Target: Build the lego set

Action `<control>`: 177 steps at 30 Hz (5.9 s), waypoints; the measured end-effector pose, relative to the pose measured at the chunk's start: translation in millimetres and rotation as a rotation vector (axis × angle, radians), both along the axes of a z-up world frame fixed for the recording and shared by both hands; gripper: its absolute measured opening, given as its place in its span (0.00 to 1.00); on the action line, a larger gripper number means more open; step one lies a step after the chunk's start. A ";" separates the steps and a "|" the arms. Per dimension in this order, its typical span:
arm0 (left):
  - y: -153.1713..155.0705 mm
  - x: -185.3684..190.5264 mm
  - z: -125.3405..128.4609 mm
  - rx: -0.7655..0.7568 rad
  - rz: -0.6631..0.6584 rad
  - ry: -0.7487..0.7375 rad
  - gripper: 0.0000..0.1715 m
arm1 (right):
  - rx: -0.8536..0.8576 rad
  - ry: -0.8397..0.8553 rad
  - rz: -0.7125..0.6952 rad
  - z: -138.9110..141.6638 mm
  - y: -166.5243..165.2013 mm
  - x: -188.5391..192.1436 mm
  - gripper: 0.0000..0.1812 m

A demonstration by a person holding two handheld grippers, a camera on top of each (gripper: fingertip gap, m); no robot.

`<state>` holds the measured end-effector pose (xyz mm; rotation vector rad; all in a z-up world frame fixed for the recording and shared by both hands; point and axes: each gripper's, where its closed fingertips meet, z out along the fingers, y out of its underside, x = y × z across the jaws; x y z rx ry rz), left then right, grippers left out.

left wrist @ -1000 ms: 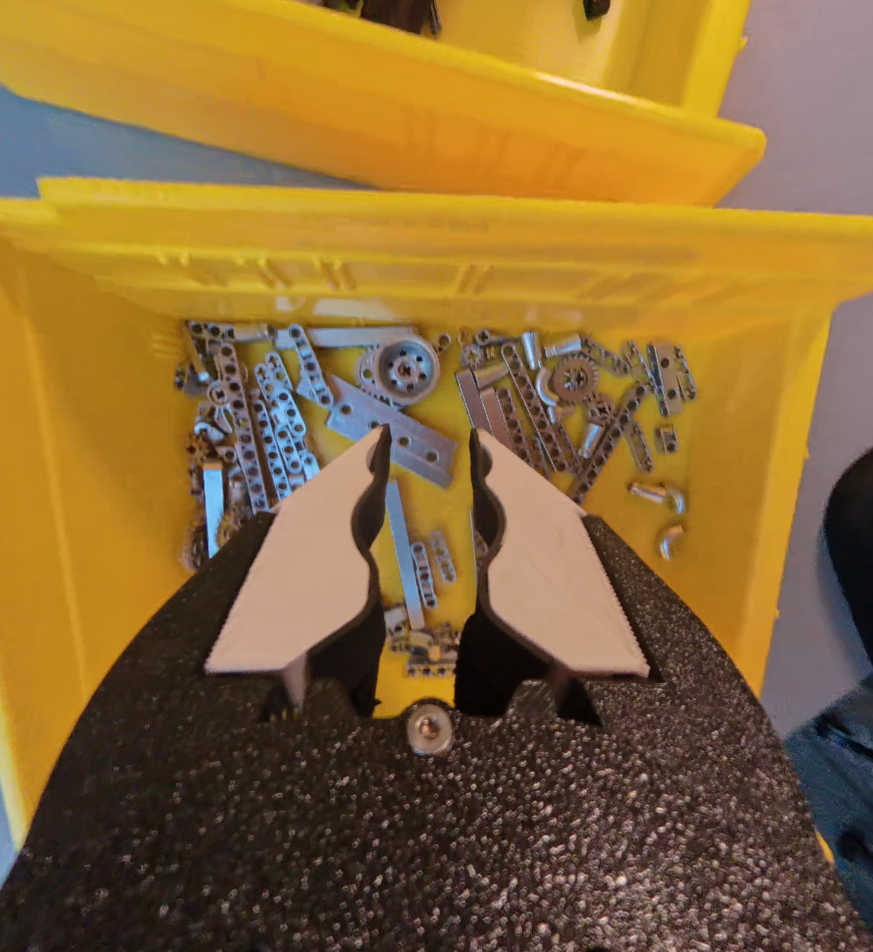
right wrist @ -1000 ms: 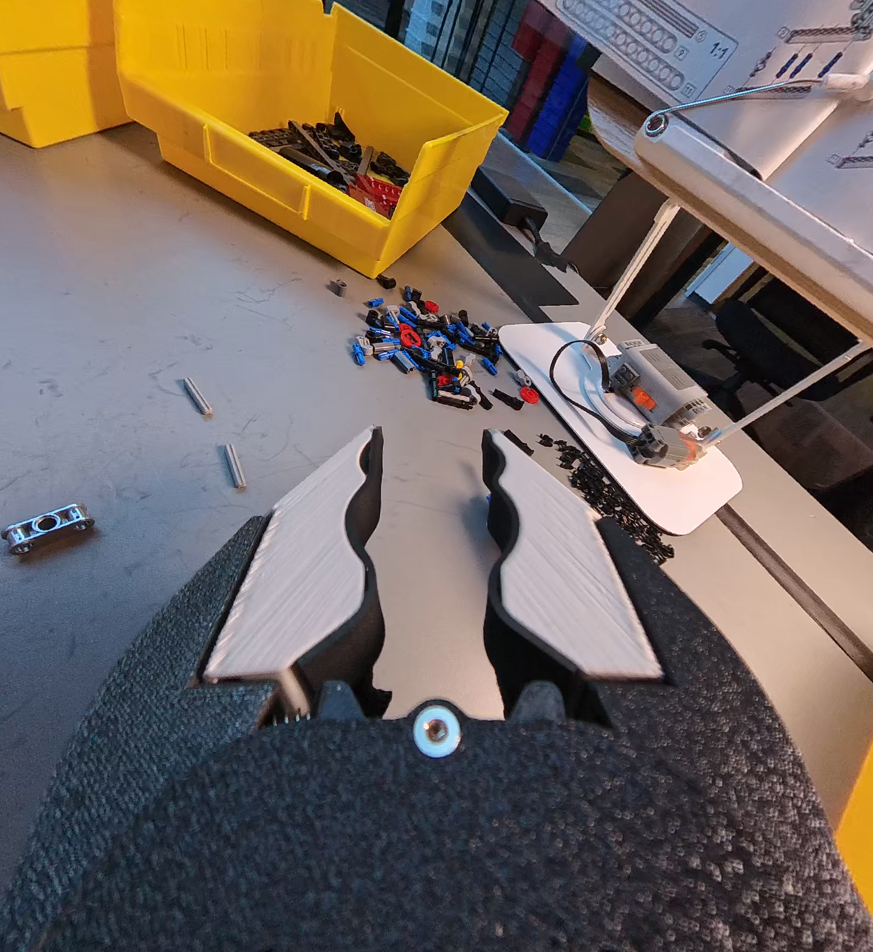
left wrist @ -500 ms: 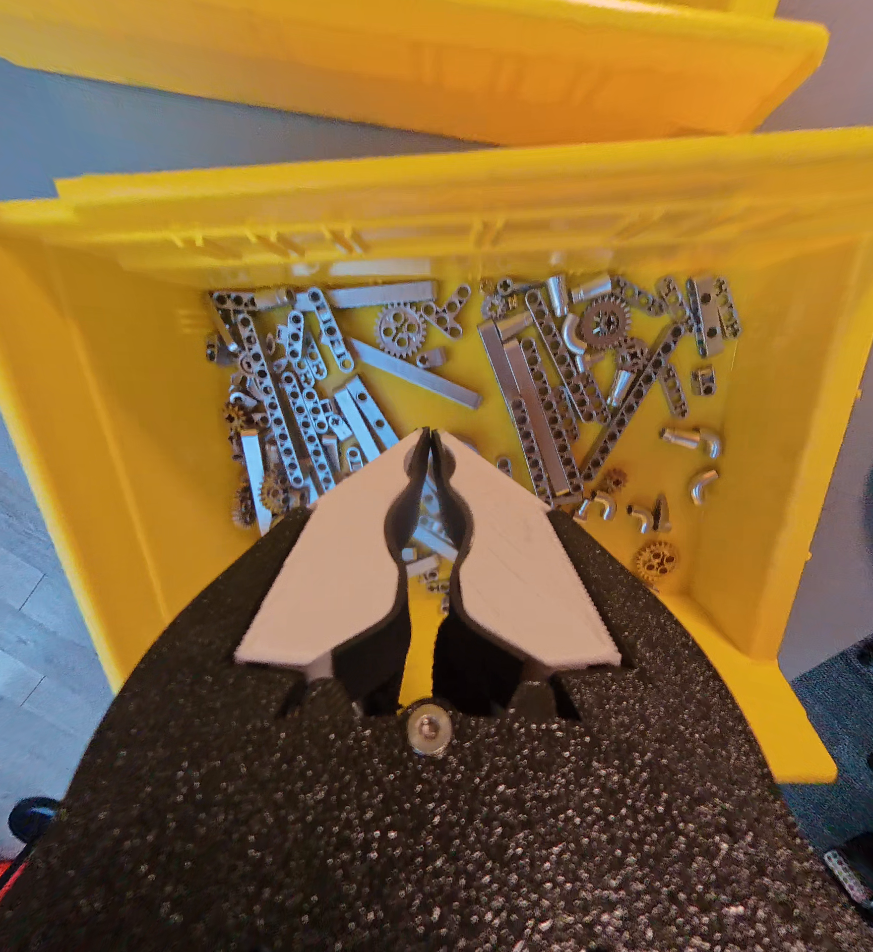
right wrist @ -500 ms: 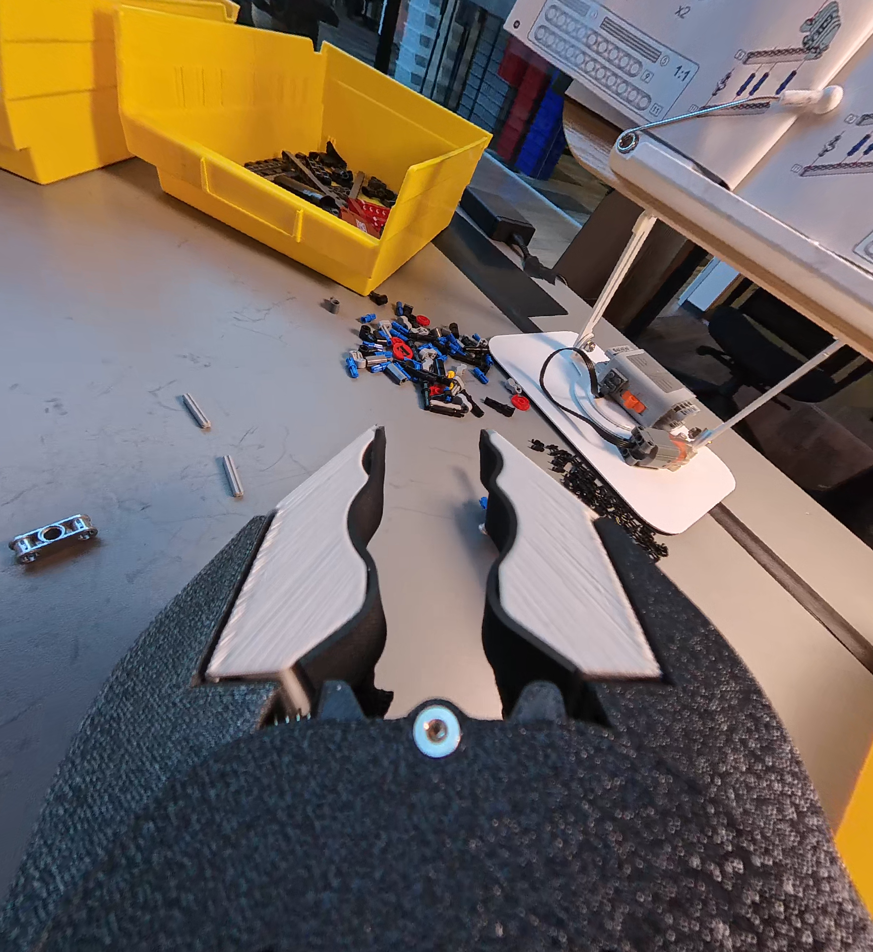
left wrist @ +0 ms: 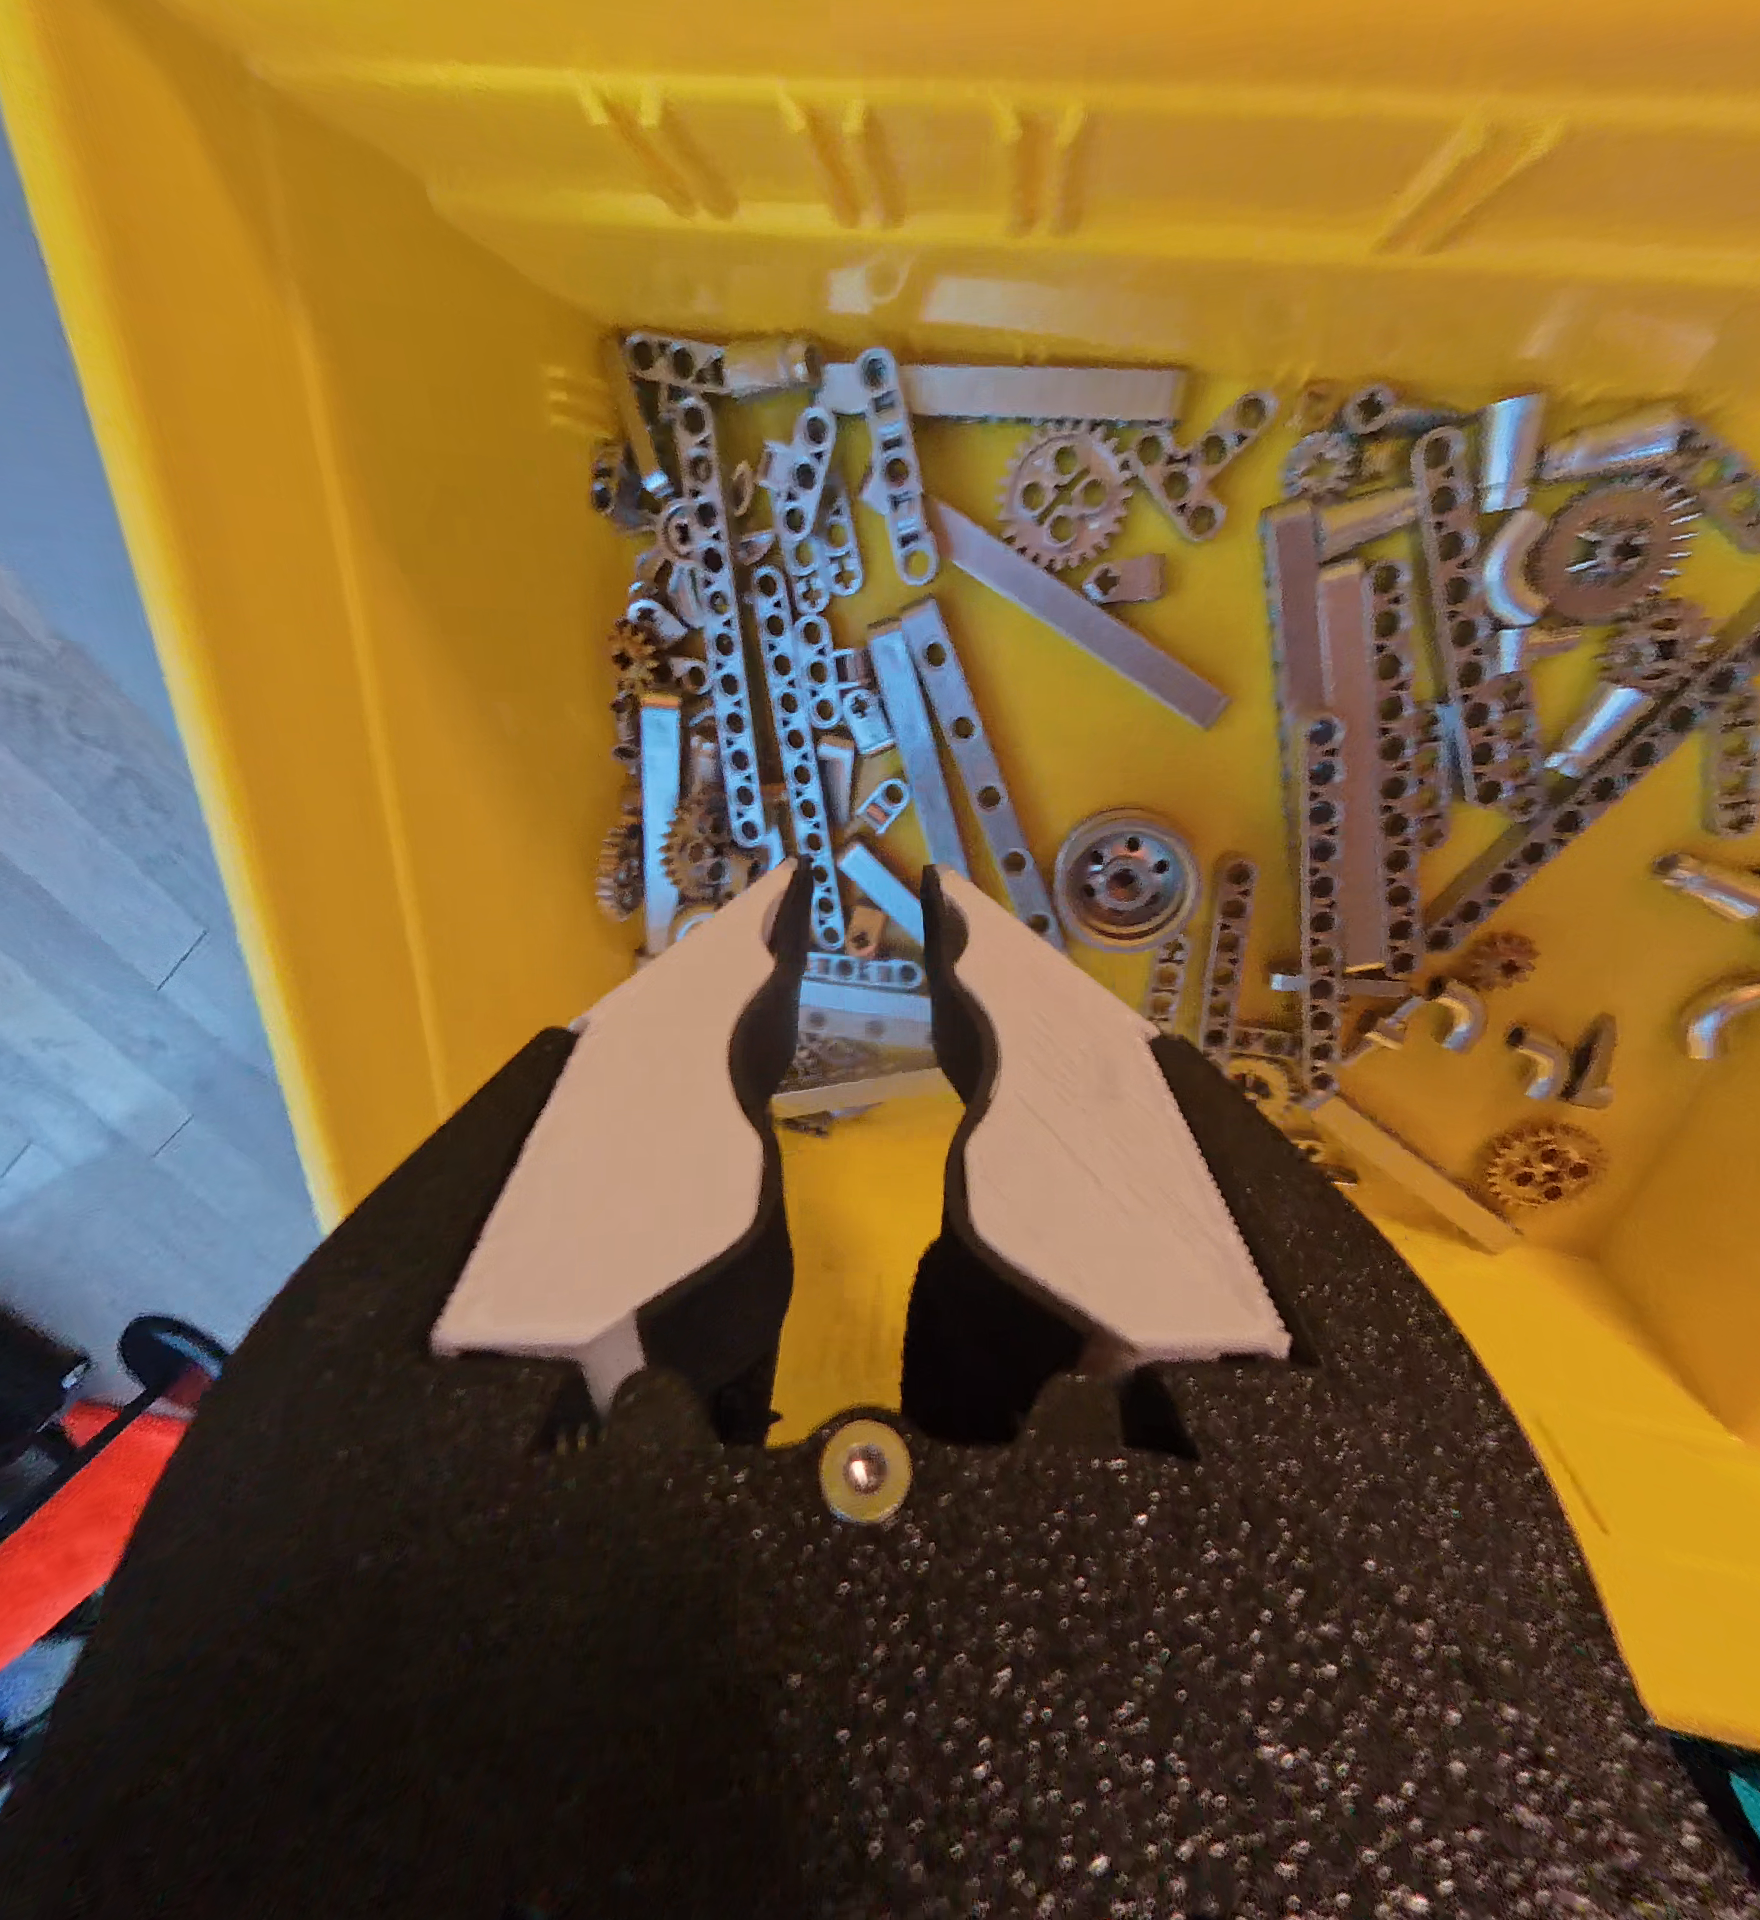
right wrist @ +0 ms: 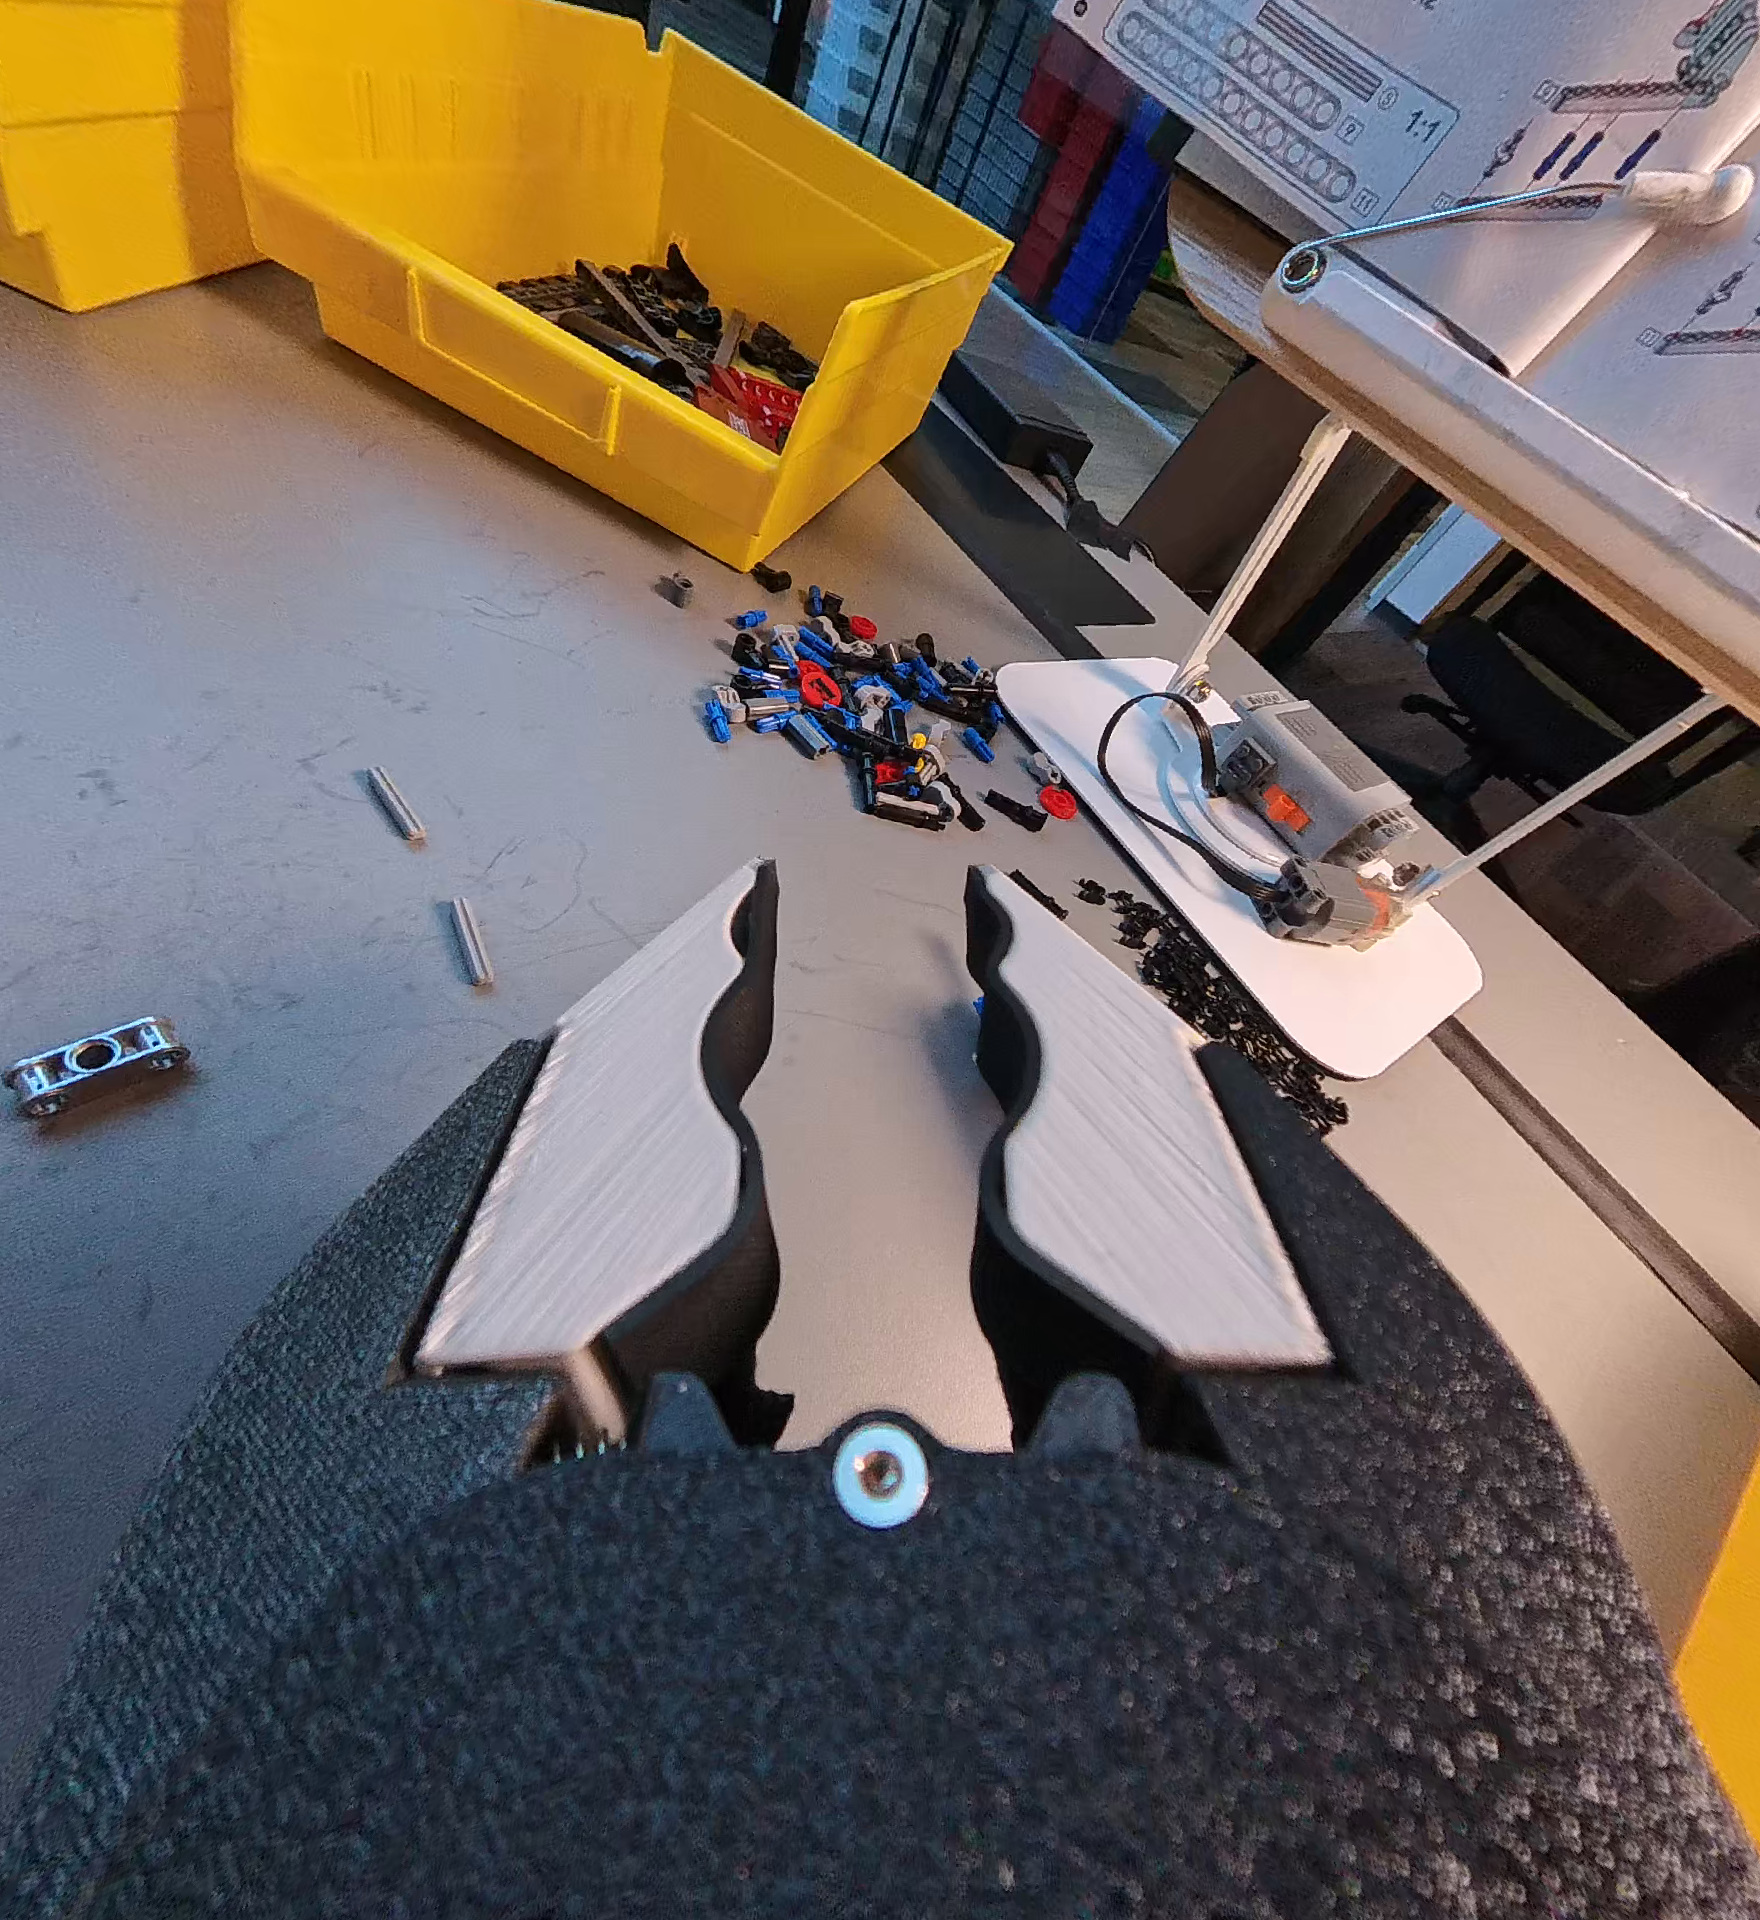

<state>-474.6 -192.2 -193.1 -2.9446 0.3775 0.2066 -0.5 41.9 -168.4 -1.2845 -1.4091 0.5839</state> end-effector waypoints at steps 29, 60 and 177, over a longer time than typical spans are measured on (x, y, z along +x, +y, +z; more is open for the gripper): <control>3.9 8.2 -11.9 -0.019 -0.005 -0.132 0.02 | -0.001 -0.029 0.003 -4.8 -1.0 -2.8 0.19; -10.6 -12.4 22.4 0.051 0.043 -0.043 0.11 | 0.024 -0.062 0.013 -9.4 -2.5 -2.8 0.18; -6.4 -28.6 -32.9 -0.134 0.000 -0.117 0.09 | 0.046 -0.095 0.029 -19.3 -14.9 -26.6 0.17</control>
